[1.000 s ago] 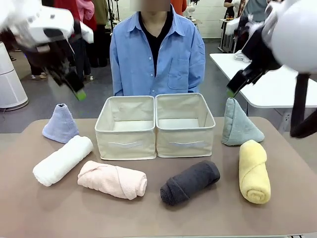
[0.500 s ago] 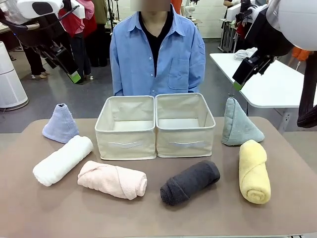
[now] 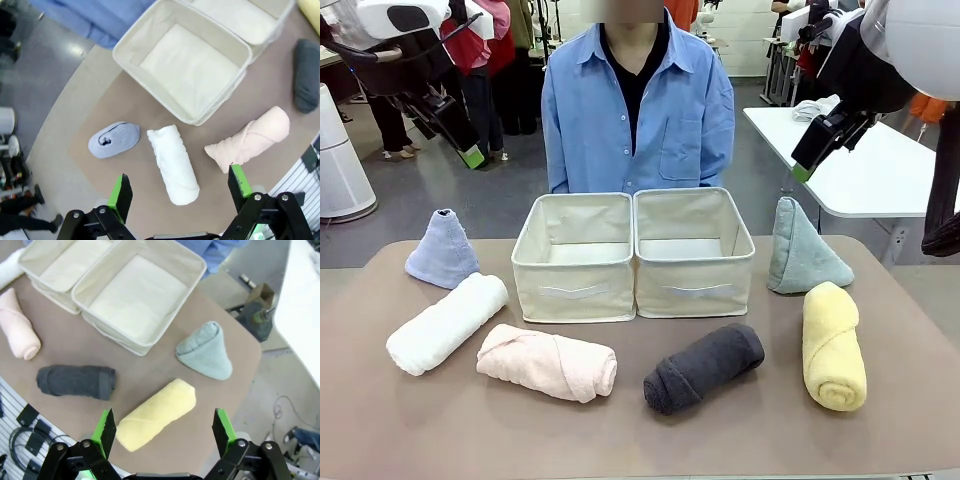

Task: Sort the towels based on their folding style.
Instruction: Pick up one triangle-folded towel and place it in the left Fabric basket.

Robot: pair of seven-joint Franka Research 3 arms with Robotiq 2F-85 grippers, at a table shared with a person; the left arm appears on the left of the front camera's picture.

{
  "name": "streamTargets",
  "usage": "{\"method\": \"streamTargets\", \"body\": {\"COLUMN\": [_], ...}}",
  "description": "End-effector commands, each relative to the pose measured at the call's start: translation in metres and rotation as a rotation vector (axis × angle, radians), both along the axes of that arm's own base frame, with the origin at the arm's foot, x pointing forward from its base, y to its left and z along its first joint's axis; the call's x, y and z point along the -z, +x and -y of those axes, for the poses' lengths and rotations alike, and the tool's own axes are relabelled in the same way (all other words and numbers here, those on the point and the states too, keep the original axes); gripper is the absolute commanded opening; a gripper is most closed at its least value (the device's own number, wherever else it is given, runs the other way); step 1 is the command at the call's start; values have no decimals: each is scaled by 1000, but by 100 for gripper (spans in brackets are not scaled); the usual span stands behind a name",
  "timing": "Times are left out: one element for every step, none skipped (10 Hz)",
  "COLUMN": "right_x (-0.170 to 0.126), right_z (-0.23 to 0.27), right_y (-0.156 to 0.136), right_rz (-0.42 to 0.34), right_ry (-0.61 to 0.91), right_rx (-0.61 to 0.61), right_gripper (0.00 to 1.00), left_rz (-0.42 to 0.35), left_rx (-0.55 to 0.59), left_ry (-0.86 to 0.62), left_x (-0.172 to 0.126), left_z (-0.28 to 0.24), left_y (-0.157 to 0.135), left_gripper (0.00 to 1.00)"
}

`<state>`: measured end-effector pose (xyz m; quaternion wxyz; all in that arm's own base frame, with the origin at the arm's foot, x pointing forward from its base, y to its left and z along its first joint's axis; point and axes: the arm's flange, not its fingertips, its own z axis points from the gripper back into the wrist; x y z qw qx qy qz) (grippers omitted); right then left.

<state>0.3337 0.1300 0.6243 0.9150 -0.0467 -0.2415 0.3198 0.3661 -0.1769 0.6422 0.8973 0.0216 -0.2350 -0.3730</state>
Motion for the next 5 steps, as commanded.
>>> {"method": "streamTargets", "body": {"right_x": [-6, -18, -24, -17, -4], "right_z": [36, 62, 97, 129, 161], "right_y": [26, 39, 58, 81, 102], "right_rz": [-104, -99, -101, -105, -106], "right_ry": [39, 195, 339, 415, 537], "right_rx": [-282, -416, -564, -610, -651], "right_gripper": [100, 100, 100, 100, 100], "left_rz": [-43, -73, -119, -106, -101], "left_rx": [228, 344, 420, 506, 556], "left_ry": [-30, -175, -351, -420, -551], "left_x": [-10, -26, -38, -37, -30], "left_z": [-35, -63, -98, -129, -164], "left_y": [27, 44, 63, 78, 94], "left_gripper": [100, 100, 100, 100, 100]}}
